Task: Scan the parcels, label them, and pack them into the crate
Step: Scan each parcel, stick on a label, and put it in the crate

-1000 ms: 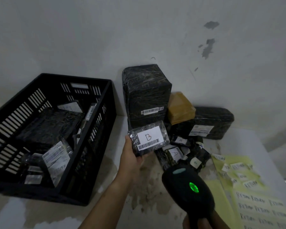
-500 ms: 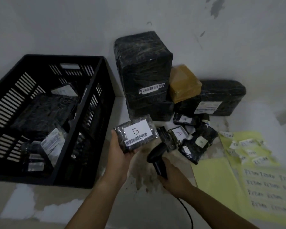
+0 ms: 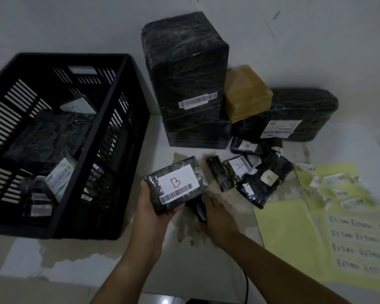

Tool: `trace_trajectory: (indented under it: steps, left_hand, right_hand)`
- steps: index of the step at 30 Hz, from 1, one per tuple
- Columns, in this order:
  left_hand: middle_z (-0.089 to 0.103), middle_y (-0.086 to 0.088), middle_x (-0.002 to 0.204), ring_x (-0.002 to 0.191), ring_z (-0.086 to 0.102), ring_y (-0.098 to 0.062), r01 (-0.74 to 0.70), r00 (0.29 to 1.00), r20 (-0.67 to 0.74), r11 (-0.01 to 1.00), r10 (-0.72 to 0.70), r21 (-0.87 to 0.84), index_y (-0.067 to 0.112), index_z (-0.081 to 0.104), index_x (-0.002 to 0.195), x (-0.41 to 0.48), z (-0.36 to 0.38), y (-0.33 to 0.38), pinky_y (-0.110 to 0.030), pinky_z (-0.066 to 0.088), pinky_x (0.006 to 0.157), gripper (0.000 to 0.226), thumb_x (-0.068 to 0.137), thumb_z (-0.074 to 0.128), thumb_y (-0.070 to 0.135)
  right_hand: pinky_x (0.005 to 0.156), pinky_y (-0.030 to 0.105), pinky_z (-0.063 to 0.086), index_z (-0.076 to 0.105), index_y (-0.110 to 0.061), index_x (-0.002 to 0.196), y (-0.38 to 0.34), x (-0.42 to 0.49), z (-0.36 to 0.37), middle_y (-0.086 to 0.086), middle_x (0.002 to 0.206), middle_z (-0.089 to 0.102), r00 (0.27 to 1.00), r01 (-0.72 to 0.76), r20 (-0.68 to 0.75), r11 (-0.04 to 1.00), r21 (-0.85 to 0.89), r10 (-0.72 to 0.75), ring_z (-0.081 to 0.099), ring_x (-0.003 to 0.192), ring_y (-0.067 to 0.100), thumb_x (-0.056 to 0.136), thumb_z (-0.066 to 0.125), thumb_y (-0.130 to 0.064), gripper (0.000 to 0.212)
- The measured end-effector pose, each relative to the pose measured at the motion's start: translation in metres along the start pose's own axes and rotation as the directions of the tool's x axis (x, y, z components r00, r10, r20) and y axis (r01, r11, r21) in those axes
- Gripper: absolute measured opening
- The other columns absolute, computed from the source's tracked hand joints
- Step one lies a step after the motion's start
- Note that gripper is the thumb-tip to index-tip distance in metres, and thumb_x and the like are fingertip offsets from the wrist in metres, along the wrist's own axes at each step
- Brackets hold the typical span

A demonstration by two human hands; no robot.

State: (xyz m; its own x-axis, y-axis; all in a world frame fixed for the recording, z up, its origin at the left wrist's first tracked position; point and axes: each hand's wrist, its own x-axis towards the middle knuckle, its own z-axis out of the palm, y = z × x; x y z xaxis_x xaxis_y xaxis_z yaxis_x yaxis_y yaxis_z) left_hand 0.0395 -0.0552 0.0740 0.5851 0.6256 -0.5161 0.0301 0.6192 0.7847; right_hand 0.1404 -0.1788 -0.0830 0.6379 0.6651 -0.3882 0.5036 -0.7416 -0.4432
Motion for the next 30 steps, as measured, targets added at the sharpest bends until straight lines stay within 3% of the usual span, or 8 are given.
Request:
trace_trajectory:
  steps: [8, 12, 17, 20, 25, 30]
  left_hand:
    - [0.076, -0.004, 0.116, 0.109, 0.071, -0.021, -0.013, 0.997, -0.079, 0.999, 0.017, 0.044, 0.020, 0.064, 0.125, -0.020, 0.007, -0.025, -0.040, 0.054, 0.087, 0.048, 0.108, 0.029, 0.048]
    - [0.074, -0.004, 0.120, 0.113, 0.069, -0.024, 0.009, 0.997, -0.079, 0.998, -0.005, 0.061, 0.021, 0.062, 0.131, -0.035, 0.033, -0.049, -0.039, 0.052, 0.087, 0.049, 0.108, 0.030, 0.049]
    - [0.074, -0.009, 0.121, 0.114, 0.068, -0.030, 0.088, 0.995, -0.051, 0.996, -0.087, 0.020, 0.013, 0.062, 0.132, -0.063, 0.084, -0.096, -0.045, 0.056, 0.090, 0.044, 0.109, 0.030, 0.031]
    - [0.074, -0.011, 0.119, 0.113, 0.068, -0.032, 0.117, 0.992, -0.039, 0.993, -0.118, -0.031, 0.011, 0.061, 0.132, -0.077, 0.118, -0.119, -0.046, 0.058, 0.086, 0.042, 0.109, 0.029, 0.025]
    - [0.079, -0.001, 0.100, 0.093, 0.075, -0.020, 0.162, 0.986, -0.027, 0.987, -0.163, -0.008, 0.020, 0.065, 0.115, -0.090, 0.161, -0.148, -0.035, 0.062, 0.070, 0.034, 0.111, 0.033, 0.031]
    - [0.077, -0.005, 0.110, 0.095, 0.075, -0.023, 0.163, 0.987, 0.003, 0.986, -0.163, 0.028, 0.018, 0.063, 0.123, -0.096, 0.187, -0.163, -0.032, 0.063, 0.067, 0.035, 0.110, 0.034, 0.033]
  right_hand:
    - [0.084, 0.037, 0.051, 0.005, -0.029, 0.155, 0.022, -0.044, -0.005, 0.007, 0.144, 0.039, 0.990, 0.138, -0.053, 0.983, 0.119, -0.132, 0.051, 0.115, 0.029, 0.084, 0.067, -0.030, 0.094]
    - [0.095, 0.035, 0.046, -0.006, -0.025, 0.156, 0.055, -0.094, -0.029, 0.005, 0.154, 0.029, 0.986, 0.162, -0.057, 0.964, 0.209, -0.154, 0.044, 0.129, 0.027, 0.091, 0.060, -0.040, 0.094]
    - [0.102, 0.029, 0.043, -0.009, -0.043, 0.153, 0.128, -0.167, -0.059, -0.013, 0.157, 0.027, 0.997, 0.060, -0.060, 0.925, 0.376, -0.040, 0.039, 0.137, 0.012, 0.092, 0.059, -0.049, 0.091]
    - [0.095, 0.017, 0.044, 0.001, -0.050, 0.151, 0.179, -0.200, -0.083, -0.022, 0.145, 0.037, 0.994, 0.011, -0.105, 0.902, 0.432, 0.038, 0.046, 0.123, -0.001, 0.092, 0.063, -0.042, 0.086]
    - [0.088, 0.024, 0.048, 0.029, -0.032, 0.151, 0.264, -0.213, -0.123, -0.017, 0.137, 0.049, 0.954, -0.093, -0.215, 0.891, 0.445, 0.207, 0.052, 0.112, 0.002, 0.091, 0.067, -0.033, 0.070]
    - [0.086, 0.025, 0.043, 0.051, -0.025, 0.137, 0.325, -0.176, -0.166, -0.007, 0.137, 0.054, 0.905, -0.146, -0.275, 0.843, 0.518, 0.325, 0.054, 0.108, 0.010, 0.093, 0.064, -0.027, 0.046]
